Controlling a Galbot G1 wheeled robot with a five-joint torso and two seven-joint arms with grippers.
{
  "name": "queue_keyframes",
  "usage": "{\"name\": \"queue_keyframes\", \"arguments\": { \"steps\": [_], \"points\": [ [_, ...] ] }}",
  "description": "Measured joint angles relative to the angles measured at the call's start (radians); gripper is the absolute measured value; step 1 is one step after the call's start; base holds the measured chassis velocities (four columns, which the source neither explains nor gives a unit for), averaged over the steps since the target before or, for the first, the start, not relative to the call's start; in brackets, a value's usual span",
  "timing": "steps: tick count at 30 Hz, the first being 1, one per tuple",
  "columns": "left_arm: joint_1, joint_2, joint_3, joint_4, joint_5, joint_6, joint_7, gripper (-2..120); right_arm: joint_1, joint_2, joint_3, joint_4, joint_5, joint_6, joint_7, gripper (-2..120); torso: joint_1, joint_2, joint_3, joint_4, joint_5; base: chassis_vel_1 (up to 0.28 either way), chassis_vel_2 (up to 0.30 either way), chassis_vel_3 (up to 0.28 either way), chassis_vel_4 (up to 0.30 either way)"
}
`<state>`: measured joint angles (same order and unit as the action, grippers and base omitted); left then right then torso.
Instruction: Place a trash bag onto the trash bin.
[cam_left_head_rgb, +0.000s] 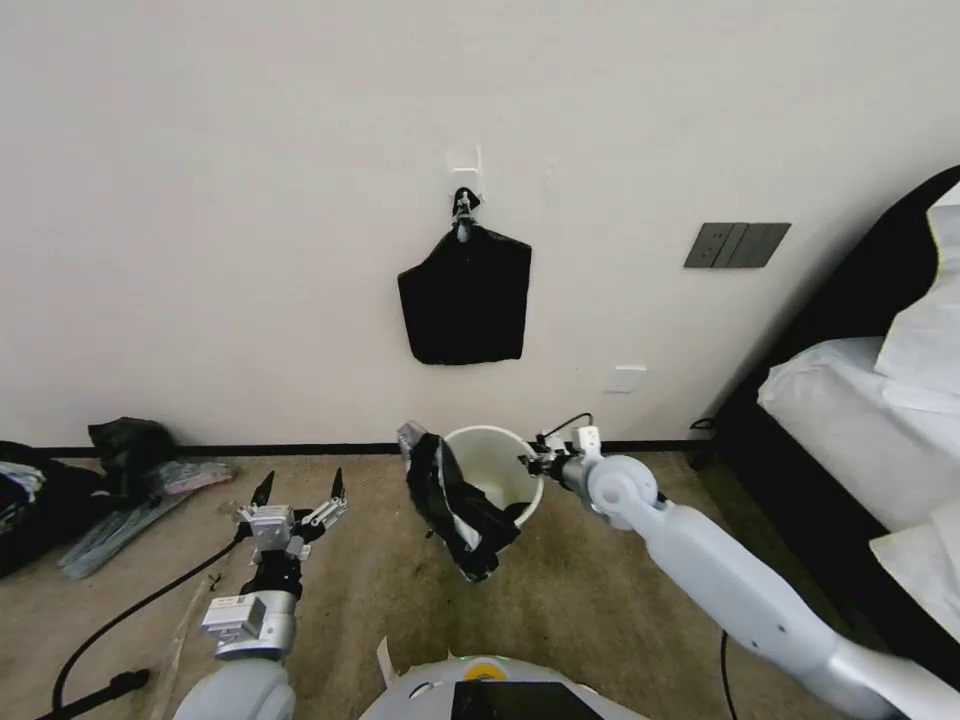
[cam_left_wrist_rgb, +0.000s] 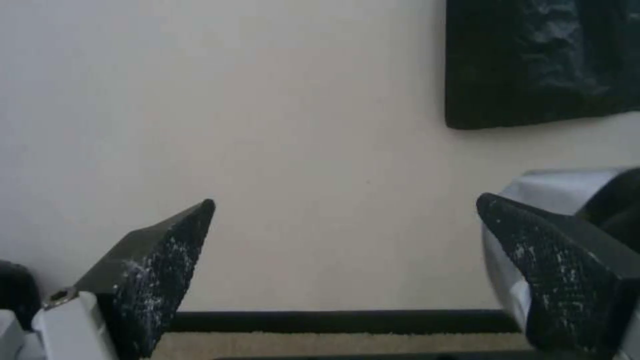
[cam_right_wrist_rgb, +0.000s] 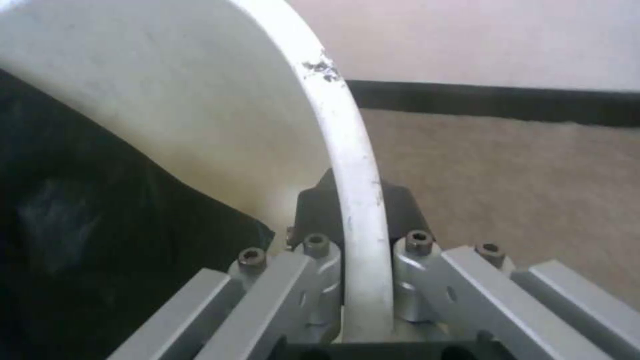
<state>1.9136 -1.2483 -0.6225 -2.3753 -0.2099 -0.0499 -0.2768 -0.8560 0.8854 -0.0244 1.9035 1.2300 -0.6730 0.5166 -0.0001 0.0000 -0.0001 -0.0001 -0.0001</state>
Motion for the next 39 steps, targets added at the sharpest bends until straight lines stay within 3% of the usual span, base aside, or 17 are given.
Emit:
{"name": "queue_keyframes", "arguments": {
  "steps": [1, 8, 15, 22, 39],
  "points": [
    [0.0, 0.0, 0.0, 0.0, 0.0, 0.0, 0.0, 100, 0.0, 0.0, 0.0, 0.0, 0.0, 0.0, 0.0, 2, 0.0, 0.0, 0.0, 0.0, 0.0, 0.0, 0.0, 0.0, 0.0],
    [-0.017, 0.012, 0.011, -0.001, -0.019, 0.019, 0.0, 100, -0.139, 0.059, 0.099, 0.09, 0.036, 0.073, 0.261, 2, 0.0, 0.0, 0.0, 0.0, 0.0001, 0.0, 0.0, 0.0, 0.0],
    [-0.019, 0.02, 0.008, -0.004, -0.028, 0.023, 0.0, 100, -0.192, 0.128, 0.098, 0.136, 0.033, 0.115, 0.389, 2, 0.0, 0.0, 0.0, 0.0002, -0.0001, 0.0, 0.0, 0.0, 0.0],
    [-0.012, 0.018, -0.003, -0.009, -0.036, 0.024, -0.001, 100, -0.243, 0.186, 0.061, 0.133, -0.043, 0.15, 0.385, 2, 0.0, 0.0, 0.0, 0.0002, 0.0, 0.0, 0.0, 0.0, 0.0],
    [-0.004, 0.007, -0.003, -0.017, -0.036, 0.024, -0.002, 100, -0.284, 0.212, 0.025, 0.078, -0.14, 0.174, 0.324, 2, 0.0, 0.0, 0.0, 0.0, 0.0001, 0.0, 0.0, 0.0, 0.0]
  ]
}}
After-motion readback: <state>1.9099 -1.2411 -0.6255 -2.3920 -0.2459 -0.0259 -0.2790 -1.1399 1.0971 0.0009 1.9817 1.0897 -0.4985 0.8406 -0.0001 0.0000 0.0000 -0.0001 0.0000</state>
